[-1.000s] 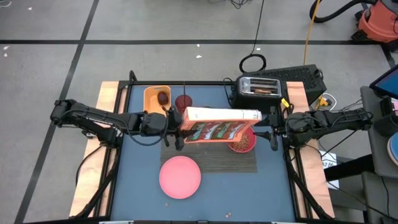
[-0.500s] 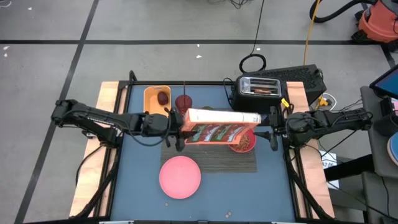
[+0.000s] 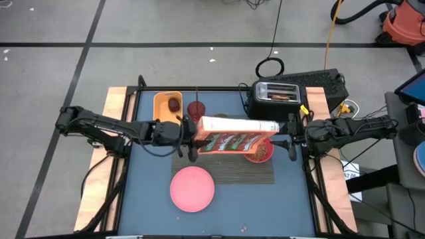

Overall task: Arrange a breakfast setting
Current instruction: Pour the cereal from the cereal box into the pink bowl

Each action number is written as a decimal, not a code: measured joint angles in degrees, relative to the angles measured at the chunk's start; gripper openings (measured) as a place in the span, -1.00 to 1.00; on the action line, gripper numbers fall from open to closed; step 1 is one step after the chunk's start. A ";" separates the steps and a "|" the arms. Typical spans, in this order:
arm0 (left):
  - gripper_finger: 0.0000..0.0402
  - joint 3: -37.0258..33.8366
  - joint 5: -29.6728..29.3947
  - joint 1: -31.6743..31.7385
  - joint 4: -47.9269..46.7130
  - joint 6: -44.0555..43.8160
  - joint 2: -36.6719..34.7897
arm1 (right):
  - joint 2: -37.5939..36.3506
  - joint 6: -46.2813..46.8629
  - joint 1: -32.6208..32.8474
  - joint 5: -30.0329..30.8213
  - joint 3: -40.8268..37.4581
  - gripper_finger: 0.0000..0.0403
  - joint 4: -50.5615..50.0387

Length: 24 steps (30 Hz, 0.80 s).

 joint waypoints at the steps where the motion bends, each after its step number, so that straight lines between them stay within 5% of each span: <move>1: -0.03 0.07 -0.17 -0.01 0.68 -0.13 -0.30 | -0.02 0.00 0.00 0.00 0.00 -0.15 0.03; 24: -0.03 0.11 0.27 -0.01 -0.27 0.13 -2.62 | 0.00 0.00 0.01 0.00 0.00 -0.15 0.06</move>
